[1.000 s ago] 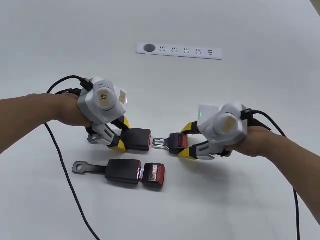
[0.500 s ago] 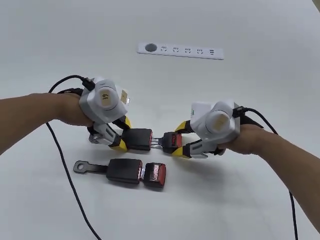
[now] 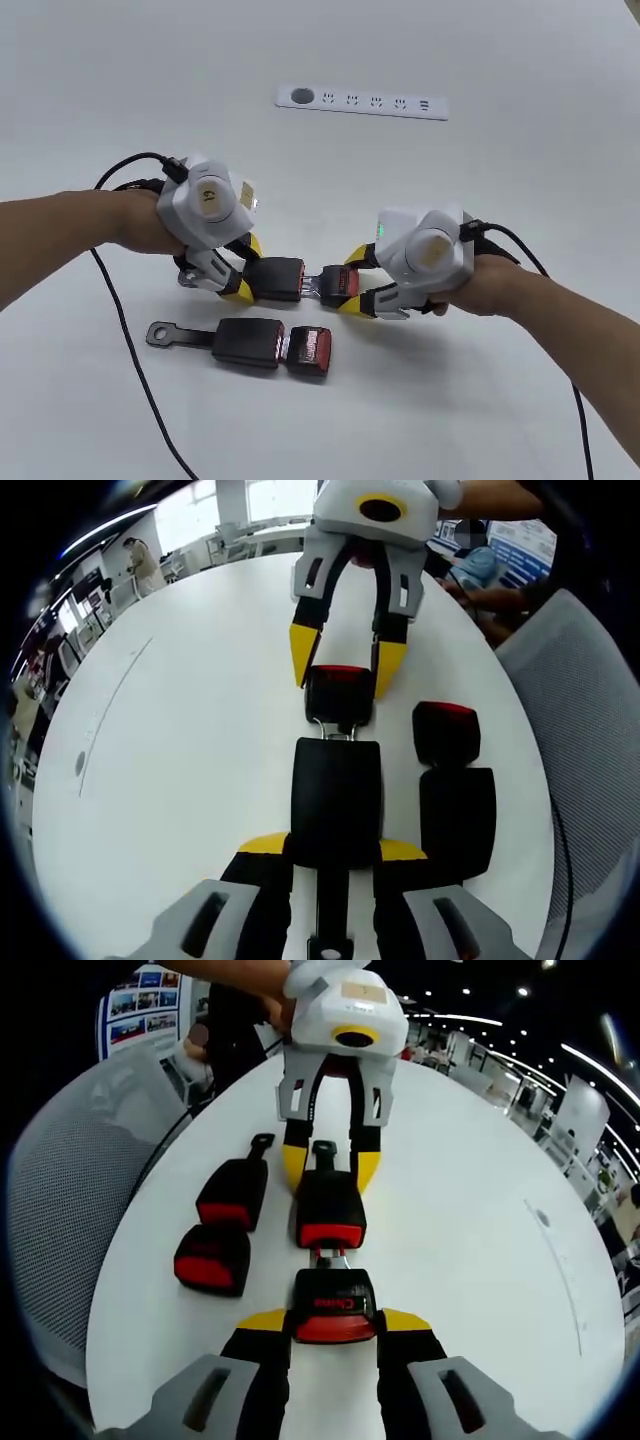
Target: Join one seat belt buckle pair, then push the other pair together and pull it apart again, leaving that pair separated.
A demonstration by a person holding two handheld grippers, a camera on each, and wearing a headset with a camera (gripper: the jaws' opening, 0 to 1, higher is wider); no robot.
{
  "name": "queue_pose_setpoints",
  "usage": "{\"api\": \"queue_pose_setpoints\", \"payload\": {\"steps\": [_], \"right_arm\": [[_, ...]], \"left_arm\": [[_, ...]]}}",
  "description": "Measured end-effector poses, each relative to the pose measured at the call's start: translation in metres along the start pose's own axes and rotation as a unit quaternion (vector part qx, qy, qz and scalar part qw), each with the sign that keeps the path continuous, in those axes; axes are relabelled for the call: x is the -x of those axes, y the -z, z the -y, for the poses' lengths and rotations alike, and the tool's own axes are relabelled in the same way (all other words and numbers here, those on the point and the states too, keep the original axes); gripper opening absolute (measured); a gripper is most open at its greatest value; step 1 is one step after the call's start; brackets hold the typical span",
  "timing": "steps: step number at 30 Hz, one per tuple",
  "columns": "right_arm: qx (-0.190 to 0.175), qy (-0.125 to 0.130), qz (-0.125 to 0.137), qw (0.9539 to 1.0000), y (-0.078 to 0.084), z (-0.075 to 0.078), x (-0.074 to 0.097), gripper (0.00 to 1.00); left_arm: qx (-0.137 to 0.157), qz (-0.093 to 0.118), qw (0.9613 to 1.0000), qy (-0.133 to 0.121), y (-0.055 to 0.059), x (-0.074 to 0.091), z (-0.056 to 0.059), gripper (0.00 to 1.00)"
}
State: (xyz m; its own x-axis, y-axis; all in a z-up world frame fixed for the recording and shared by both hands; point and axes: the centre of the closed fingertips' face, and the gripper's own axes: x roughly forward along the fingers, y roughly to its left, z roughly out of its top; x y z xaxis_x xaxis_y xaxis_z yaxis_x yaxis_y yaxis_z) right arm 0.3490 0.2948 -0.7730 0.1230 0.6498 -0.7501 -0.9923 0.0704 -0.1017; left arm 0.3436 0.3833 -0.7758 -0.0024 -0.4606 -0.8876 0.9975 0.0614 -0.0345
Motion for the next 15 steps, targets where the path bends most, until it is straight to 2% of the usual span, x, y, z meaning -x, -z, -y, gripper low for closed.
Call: {"api": "queue_pose_setpoints", "payload": {"steps": [15], "right_arm": [[-0.01,-0.004,0.004,0.9999,-0.0041,-0.0028,-0.0042,0.28]], "left_arm": [[-0.003,0.003,1.0,0.002,0.0006,-0.0006,-0.0004,0.31]]}}
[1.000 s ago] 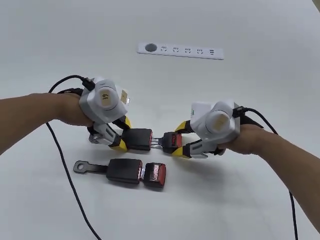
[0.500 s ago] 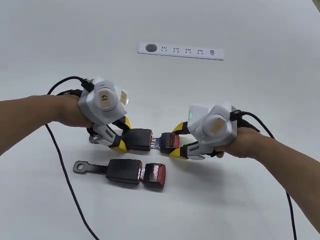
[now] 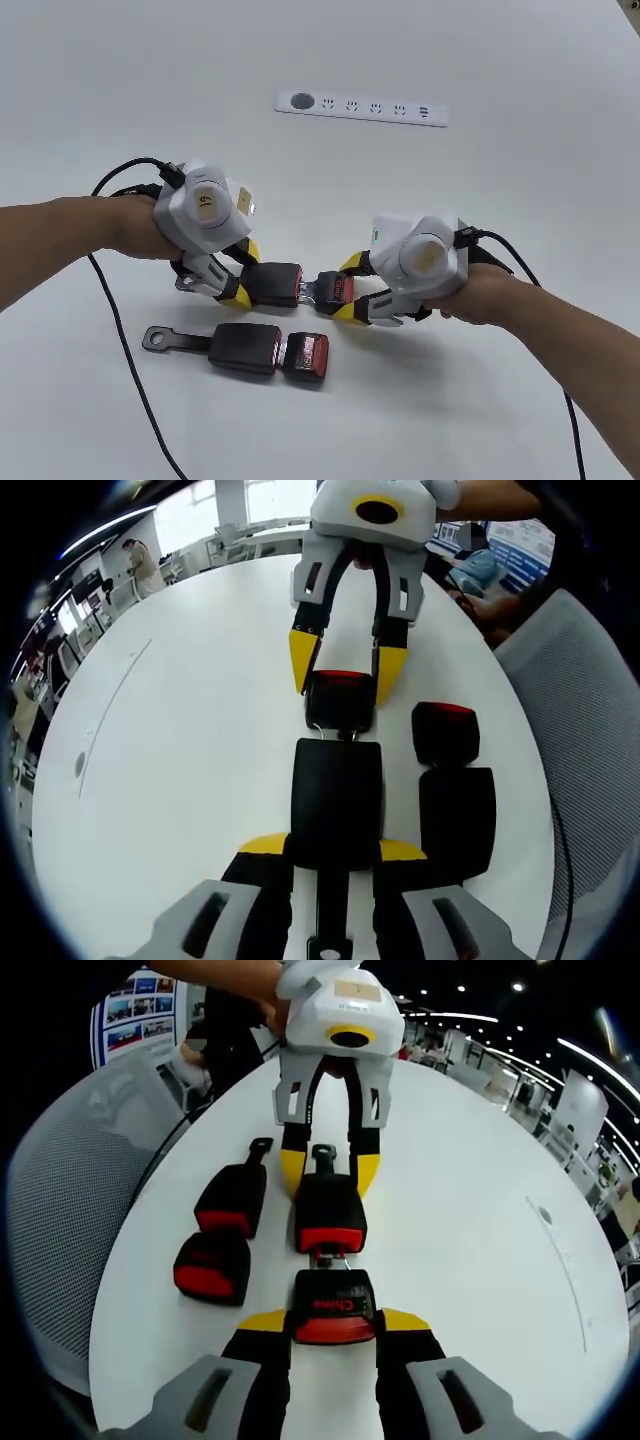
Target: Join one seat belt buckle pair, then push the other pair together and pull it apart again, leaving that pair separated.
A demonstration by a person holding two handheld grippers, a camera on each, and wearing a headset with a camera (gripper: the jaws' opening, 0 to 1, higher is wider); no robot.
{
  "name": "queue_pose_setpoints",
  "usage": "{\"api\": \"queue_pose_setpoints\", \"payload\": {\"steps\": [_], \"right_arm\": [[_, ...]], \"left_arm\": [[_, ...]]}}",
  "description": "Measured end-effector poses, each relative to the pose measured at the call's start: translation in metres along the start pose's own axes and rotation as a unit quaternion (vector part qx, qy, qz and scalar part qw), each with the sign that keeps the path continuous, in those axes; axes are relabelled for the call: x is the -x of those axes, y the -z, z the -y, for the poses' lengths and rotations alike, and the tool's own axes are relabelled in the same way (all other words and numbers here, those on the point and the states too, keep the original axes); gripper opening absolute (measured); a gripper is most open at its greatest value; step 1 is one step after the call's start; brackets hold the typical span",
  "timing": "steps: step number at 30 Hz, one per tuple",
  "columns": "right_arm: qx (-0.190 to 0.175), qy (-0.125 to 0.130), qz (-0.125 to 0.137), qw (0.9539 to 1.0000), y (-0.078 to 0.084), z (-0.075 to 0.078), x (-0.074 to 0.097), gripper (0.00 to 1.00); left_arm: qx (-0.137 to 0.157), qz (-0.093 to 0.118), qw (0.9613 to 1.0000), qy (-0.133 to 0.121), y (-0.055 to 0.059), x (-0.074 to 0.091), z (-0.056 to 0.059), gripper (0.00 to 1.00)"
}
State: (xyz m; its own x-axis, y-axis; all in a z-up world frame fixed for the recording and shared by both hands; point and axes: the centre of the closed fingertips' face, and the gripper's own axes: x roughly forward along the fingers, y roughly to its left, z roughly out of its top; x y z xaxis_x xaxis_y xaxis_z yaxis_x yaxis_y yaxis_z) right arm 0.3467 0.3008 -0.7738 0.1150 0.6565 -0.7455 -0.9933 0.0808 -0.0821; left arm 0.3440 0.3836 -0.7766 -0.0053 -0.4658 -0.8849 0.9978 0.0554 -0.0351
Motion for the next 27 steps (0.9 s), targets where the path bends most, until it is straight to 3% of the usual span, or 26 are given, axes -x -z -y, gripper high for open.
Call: {"api": "queue_pose_setpoints", "payload": {"steps": [10,27], "right_arm": [[-0.009,0.001,-0.002,1.0,-0.0077,-0.0007,-0.01,0.27],[-0.005,-0.003,-0.008,1.0,-0.0087,-0.0004,-0.0092,0.27]], "left_arm": [[-0.001,-0.005,1.0,0.001,-0.0019,0.0001,0.0023,0.3],[-0.005,-0.01,0.9999,0.002,-0.0001,-0.0013,-0.0004,0.3]]}}
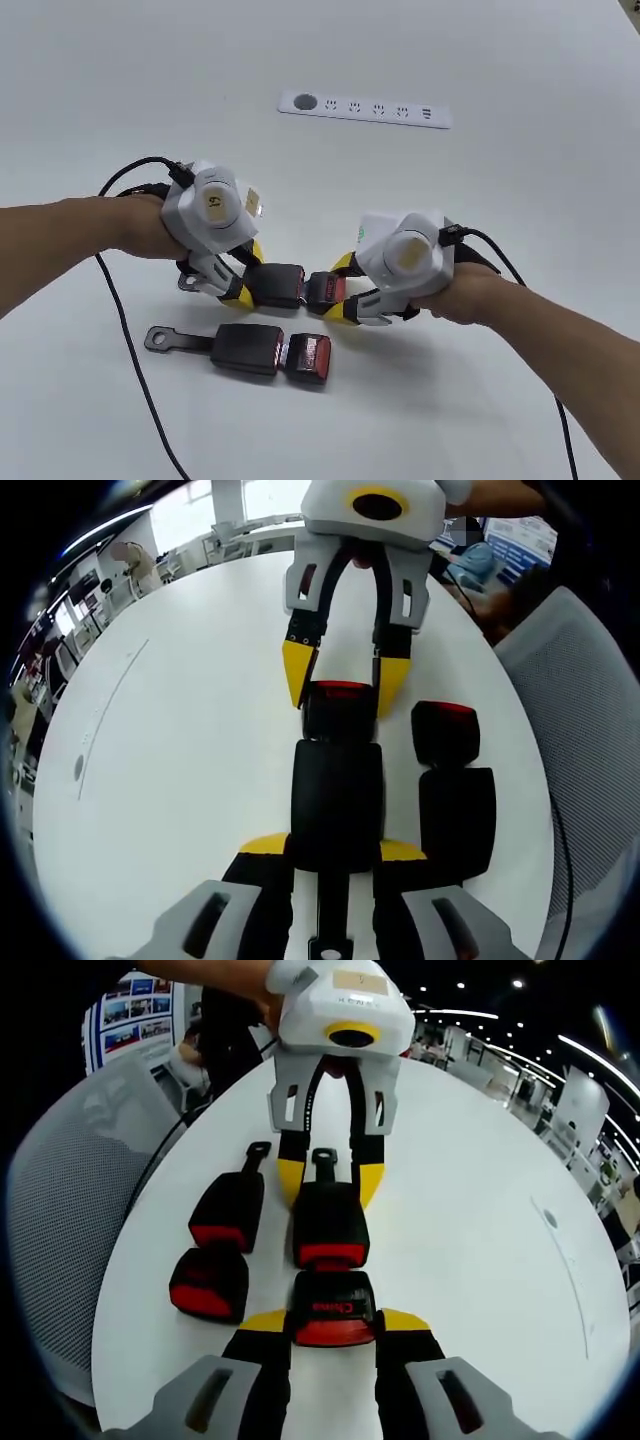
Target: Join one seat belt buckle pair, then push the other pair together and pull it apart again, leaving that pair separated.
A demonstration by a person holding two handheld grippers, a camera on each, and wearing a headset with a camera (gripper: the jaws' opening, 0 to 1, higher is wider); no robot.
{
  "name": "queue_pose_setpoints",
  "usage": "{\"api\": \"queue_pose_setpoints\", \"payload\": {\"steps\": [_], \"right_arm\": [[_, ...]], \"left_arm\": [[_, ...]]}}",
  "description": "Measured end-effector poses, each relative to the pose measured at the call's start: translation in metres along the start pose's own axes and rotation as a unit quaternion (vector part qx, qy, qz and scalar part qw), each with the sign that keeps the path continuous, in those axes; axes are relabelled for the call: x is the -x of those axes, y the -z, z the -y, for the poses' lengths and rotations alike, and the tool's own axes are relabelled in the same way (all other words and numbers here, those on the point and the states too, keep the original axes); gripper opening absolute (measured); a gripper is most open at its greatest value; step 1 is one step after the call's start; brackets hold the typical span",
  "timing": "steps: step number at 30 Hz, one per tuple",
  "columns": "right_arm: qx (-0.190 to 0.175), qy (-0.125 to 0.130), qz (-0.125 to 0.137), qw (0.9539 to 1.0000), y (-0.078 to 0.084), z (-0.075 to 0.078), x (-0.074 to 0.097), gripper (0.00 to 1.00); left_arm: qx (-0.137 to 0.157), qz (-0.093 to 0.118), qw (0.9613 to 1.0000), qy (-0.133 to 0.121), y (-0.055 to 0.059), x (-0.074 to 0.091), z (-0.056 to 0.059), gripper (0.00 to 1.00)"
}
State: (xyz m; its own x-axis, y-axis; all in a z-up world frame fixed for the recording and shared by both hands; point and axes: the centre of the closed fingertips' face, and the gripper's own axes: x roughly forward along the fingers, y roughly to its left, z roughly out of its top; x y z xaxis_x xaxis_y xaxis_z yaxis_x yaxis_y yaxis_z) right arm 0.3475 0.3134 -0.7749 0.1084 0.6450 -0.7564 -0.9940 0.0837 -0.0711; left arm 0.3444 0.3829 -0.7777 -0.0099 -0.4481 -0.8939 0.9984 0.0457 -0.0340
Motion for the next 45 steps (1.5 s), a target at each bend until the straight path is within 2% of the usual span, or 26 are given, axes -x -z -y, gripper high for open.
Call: {"api": "queue_pose_setpoints", "payload": {"steps": [13,20,27,39,45], "right_arm": [[0.005,0.002,-0.002,1.0,0.001,-0.001,0.001,0.28],[0.007,0.003,-0.008,0.9999,0.005,-0.001,0.004,0.29],[0.01,0.003,-0.014,0.9999,0.014,0.002,0.012,0.29],[0.013,0.005,-0.006,0.9999,0.014,0.002,0.015,0.3],[0.016,0.001,-0.011,0.9998,0.022,0.006,0.02,0.3]], "left_arm": [[0.003,-0.013,0.9999,0.0,-0.002,0.001,0.003,0.31],[0.004,-0.017,0.9998,-0.001,0.002,0.0,-0.001,0.31],[0.002,-0.013,0.9999,-0.001,0.007,-0.001,-0.006,0.31],[-0.002,-0.018,0.9998,-0.002,0.006,-0.002,-0.005,0.32],[-0.005,-0.018,0.9998,-0.001,0.005,-0.002,-0.005,0.32]]}}
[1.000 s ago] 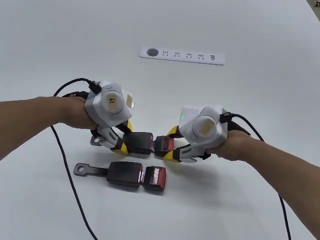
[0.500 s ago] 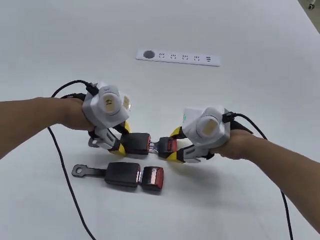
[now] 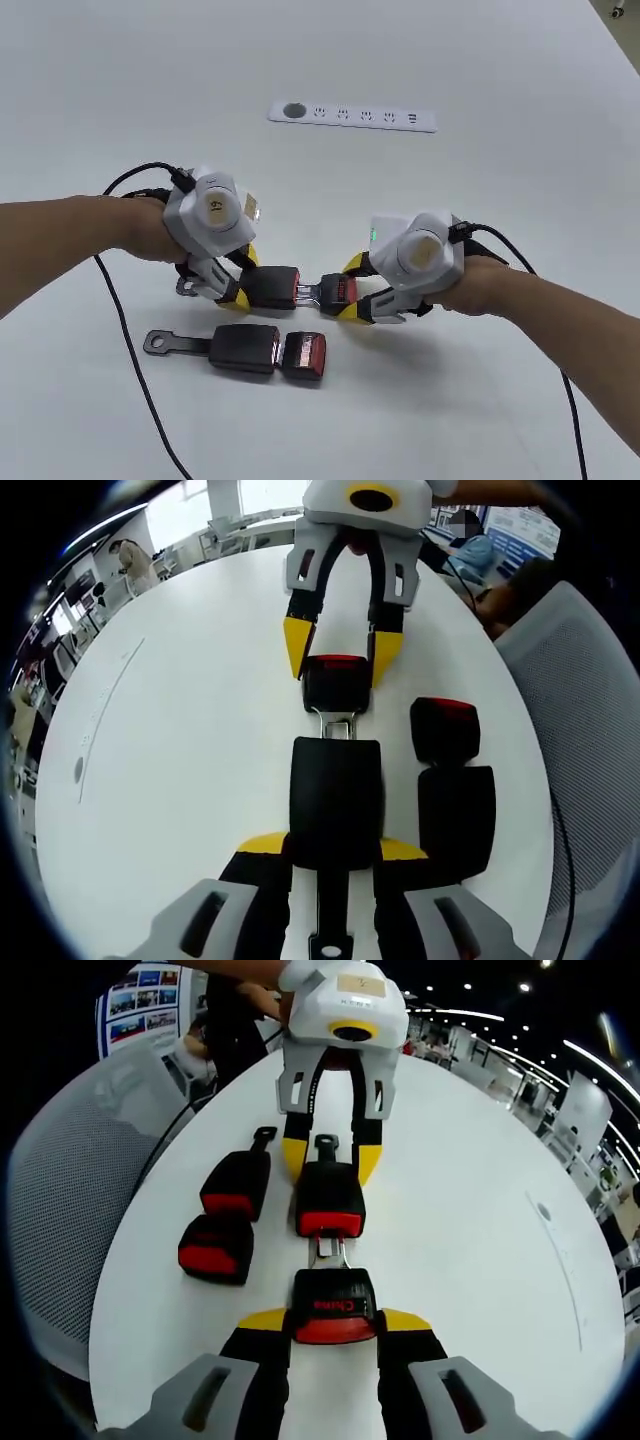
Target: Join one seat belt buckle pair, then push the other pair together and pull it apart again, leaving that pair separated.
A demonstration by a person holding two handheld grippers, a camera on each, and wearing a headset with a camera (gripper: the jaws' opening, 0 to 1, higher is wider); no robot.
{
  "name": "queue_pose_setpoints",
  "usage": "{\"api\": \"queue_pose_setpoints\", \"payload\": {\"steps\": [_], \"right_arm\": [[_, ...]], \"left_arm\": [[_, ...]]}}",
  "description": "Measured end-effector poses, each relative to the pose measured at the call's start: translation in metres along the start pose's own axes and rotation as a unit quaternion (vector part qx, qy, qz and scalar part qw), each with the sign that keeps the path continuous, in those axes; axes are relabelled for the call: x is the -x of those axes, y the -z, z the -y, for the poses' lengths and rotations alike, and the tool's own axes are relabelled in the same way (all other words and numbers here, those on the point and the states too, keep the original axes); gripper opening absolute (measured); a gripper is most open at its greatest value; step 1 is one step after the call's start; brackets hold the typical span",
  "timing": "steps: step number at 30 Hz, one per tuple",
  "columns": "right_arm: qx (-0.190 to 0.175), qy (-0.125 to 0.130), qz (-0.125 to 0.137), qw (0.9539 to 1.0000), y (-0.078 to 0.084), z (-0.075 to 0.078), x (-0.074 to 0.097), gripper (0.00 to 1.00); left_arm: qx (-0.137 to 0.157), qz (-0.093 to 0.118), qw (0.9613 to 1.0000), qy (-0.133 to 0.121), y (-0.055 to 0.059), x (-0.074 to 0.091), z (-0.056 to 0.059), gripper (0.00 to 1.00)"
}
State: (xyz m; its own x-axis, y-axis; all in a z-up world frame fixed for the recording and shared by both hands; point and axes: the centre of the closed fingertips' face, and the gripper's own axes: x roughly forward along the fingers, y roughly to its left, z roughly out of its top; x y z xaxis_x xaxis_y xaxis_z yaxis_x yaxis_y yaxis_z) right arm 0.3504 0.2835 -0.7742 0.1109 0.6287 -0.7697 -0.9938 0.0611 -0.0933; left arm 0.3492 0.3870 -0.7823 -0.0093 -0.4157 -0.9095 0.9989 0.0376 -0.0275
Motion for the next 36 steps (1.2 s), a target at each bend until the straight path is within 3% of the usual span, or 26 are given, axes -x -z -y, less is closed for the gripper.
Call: {"api": "queue_pose_setpoints", "payload": {"steps": [25,36], "right_arm": [[0.001,0.001,-0.029,0.9996,0.032,-0.001,0.024,0.3],[0.004,0.003,-0.031,0.9995,0.034,-0.004,0.027,0.31]], "left_arm": [[-0.004,-0.007,1.0,-0.002,-0.002,0.0,0.004,0.32],[0.001,-0.001,1.0,-0.003,0.0,0.0,0.002,0.32]]}}
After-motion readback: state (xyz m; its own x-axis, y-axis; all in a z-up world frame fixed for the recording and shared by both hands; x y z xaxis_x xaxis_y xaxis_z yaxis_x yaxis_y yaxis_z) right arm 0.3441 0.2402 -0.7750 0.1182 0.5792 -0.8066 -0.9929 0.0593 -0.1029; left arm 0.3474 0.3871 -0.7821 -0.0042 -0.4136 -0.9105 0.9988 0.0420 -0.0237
